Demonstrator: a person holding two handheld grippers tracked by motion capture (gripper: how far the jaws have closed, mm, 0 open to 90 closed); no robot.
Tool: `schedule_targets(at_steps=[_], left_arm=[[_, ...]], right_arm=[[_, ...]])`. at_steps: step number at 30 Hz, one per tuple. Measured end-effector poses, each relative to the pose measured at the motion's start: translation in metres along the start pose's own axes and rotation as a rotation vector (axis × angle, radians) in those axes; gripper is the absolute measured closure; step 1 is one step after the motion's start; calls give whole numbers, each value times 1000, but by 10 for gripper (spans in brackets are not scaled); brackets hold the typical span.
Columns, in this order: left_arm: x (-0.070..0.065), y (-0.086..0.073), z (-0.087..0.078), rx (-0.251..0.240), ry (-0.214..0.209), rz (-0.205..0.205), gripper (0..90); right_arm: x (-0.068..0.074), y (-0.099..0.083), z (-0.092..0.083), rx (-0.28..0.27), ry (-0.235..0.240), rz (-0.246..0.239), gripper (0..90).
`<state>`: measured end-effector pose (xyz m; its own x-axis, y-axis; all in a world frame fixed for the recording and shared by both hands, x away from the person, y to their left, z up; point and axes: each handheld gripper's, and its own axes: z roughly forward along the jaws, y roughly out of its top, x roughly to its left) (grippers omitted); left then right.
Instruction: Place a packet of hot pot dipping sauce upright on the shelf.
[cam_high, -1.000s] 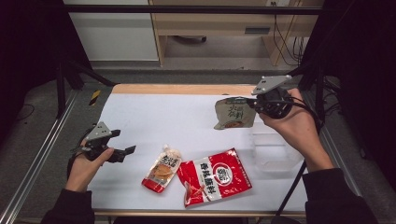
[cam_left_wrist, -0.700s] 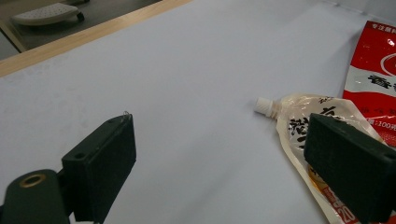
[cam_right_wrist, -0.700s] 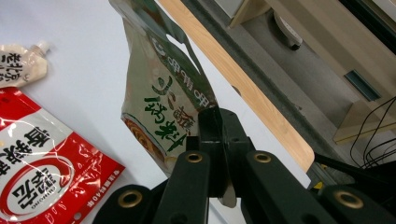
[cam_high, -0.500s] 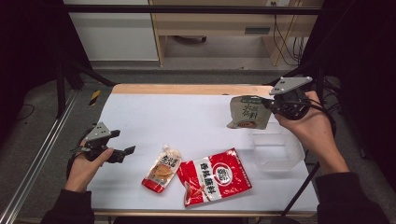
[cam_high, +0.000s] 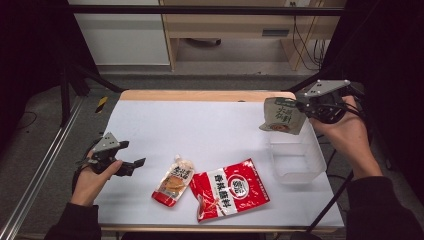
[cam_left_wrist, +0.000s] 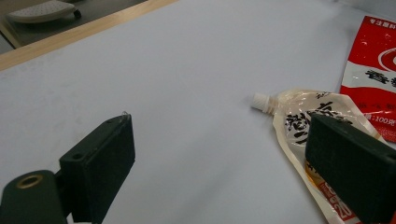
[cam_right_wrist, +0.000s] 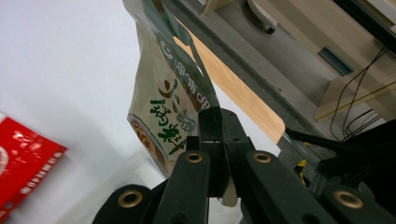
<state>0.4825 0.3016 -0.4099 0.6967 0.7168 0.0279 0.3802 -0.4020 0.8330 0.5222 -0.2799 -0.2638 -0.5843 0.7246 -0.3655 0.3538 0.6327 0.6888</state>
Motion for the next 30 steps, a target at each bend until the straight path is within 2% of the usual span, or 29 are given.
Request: schedule_targets(at_steps=[6,12,19,30], left_arm=[[-2,-3,3,13,4,4,84],[-4,-5,4,15,31,13,85],[-5,-7,9,25,27,12,85],[-7,-9,12,40,19,20,84]], right_arm=[[-18,-14,12,8,-25,5,900],[-32,-21,20,1,-34,14,900],[-41,-26,29,2,-26,11,900],[-47,-33,41,-1,-16,17,900]])
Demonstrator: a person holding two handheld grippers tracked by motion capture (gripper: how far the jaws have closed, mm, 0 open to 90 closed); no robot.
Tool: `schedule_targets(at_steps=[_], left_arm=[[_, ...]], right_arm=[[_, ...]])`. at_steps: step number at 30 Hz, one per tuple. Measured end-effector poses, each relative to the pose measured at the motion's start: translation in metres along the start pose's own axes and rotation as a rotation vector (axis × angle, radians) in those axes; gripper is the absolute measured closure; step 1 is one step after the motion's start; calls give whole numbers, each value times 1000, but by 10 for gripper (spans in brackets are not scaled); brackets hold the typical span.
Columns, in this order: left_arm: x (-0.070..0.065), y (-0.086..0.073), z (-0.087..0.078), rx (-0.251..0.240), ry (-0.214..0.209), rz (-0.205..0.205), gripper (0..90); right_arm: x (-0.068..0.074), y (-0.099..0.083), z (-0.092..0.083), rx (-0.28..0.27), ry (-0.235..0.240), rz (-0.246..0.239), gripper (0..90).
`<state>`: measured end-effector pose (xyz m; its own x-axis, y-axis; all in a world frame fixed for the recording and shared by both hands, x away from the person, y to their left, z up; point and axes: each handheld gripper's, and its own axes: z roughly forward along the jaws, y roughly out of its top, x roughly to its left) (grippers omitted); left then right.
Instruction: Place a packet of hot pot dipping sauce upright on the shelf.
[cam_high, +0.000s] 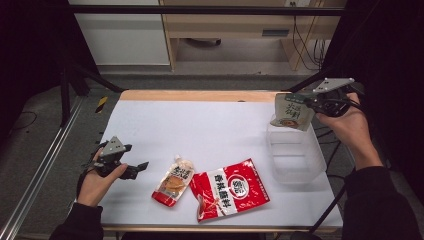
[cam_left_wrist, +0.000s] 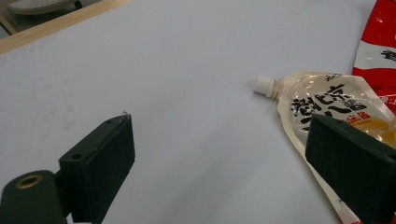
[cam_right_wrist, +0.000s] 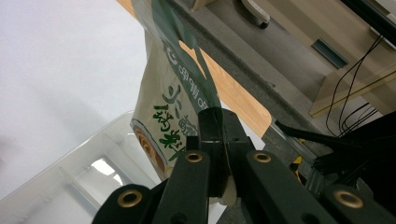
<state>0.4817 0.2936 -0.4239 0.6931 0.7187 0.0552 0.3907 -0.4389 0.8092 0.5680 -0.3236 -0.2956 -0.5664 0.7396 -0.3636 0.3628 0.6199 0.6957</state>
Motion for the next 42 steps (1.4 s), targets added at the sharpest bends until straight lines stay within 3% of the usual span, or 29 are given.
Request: schedule_targets(at_steps=[17,29,42], left_arm=[[-1,1,0,1,-6,5,84],[-1,2,-1,-3,-10,5,84],[-1,3,-2,-5,-10,7,84]], right_arm=[[3,-11,18,9,31,3,900],[9,-16,34,26,66,36,900],[11,-17,36,19,82,55,900]])
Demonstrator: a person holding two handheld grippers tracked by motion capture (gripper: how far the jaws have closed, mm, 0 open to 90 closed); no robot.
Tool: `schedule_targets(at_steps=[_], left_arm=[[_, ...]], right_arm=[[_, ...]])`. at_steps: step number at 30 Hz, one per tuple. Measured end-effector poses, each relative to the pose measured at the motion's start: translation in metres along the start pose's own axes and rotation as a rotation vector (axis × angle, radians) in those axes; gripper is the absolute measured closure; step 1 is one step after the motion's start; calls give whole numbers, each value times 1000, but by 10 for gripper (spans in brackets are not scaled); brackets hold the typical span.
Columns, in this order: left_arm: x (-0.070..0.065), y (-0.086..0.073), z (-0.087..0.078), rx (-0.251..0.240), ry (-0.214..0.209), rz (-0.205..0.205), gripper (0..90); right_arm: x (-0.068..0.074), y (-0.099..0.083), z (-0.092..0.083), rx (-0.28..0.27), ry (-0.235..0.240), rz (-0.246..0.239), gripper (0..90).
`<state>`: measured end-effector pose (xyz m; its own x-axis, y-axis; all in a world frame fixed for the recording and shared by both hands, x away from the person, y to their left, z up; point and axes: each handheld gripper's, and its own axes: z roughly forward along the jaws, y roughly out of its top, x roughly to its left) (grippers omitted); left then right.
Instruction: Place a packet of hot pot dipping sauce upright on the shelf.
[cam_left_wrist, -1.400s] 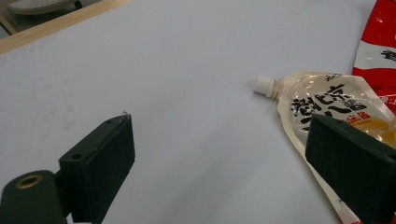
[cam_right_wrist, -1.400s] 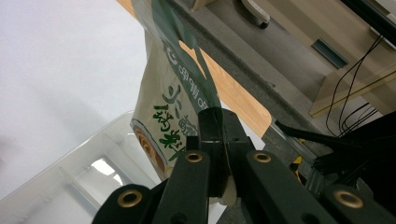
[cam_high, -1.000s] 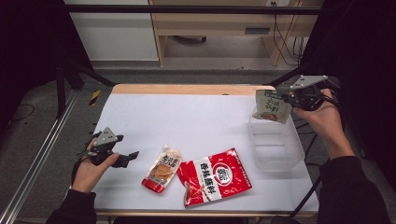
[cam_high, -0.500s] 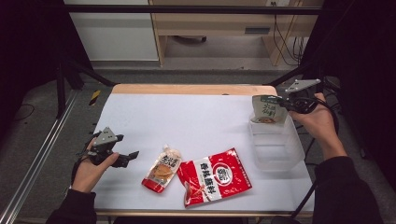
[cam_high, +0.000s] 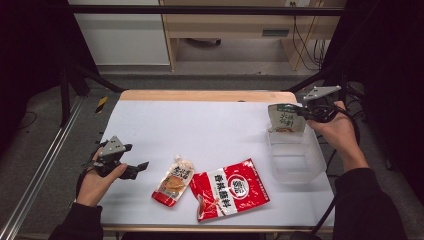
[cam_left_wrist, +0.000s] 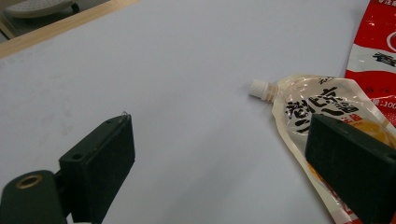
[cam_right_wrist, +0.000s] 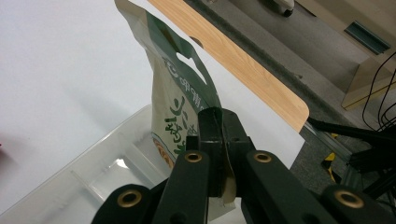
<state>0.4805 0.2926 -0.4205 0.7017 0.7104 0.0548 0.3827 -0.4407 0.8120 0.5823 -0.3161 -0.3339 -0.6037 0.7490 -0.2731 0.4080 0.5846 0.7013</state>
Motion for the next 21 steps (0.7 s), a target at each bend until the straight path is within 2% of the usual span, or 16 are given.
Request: schedule_targets(at_steps=[11,21], left_arm=[[0,0,0,1,-1,0,84],[-1,0,1,4,-6,3,84]], right_arm=[[0,0,-1,-21,8,16,900],[-3,-2,2,0,-7,44,897]])
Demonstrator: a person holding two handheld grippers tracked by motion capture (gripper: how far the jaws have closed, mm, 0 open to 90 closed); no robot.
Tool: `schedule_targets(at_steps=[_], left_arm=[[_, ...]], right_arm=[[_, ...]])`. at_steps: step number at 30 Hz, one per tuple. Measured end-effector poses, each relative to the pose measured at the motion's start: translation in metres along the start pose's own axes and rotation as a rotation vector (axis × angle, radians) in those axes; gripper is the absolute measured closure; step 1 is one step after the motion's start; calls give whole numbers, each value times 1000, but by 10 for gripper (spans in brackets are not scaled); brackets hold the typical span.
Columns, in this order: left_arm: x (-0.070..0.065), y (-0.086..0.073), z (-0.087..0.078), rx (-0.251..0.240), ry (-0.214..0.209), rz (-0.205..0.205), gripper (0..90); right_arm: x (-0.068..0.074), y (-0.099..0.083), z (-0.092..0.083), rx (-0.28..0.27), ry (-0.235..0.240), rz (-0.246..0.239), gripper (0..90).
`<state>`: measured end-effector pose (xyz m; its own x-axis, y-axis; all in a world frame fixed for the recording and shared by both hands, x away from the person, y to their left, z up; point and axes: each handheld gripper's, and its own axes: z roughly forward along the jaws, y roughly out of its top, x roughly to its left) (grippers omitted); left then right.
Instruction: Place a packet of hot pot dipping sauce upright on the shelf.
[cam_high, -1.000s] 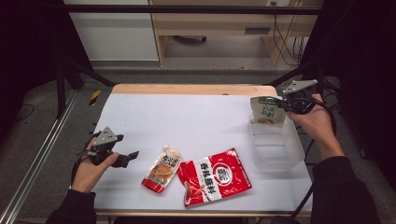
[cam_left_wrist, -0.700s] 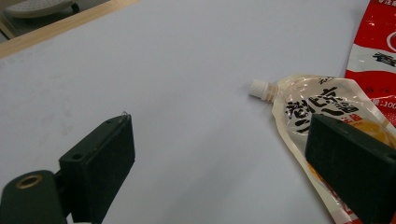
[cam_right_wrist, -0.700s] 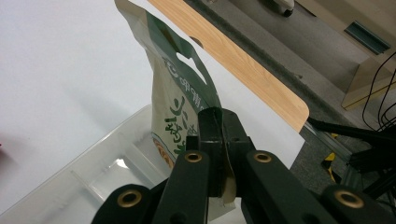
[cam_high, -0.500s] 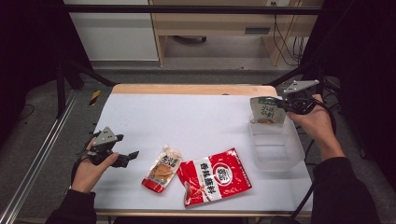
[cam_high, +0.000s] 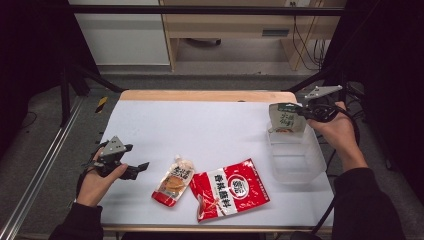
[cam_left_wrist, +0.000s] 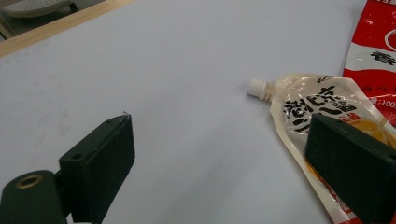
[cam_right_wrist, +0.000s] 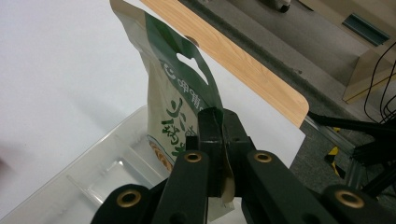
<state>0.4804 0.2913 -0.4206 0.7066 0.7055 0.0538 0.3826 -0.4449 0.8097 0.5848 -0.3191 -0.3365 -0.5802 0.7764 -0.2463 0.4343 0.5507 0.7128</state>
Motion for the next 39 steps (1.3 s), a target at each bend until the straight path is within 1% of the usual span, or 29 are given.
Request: schedule_targets(at_steps=[2,6,13,15,28,33,36,39], left_arm=[[0,0,0,2,0,0,84],[-1,0,0,1,0,2,84],[-2,0,2,7,-4,5,84],[-2,0,2,7,-5,8,84],[-3,1,2,7,-5,9,85],[-3,1,2,7,-6,10,84],[-3,1,2,7,-7,10,84],[-3,1,1,5,-6,10,84]], right_arm=[[0,1,1,11,-8,-1,896],[-2,1,4,32,-45,5,894],[-11,-5,9,43,-81,53,891],[-13,-7,10,42,-84,67,891],[-14,-9,11,41,-89,78,886],[-16,-9,14,36,-90,96,872],[-17,-10,15,38,-94,104,815],[-16,-10,13,37,-111,120,696]])
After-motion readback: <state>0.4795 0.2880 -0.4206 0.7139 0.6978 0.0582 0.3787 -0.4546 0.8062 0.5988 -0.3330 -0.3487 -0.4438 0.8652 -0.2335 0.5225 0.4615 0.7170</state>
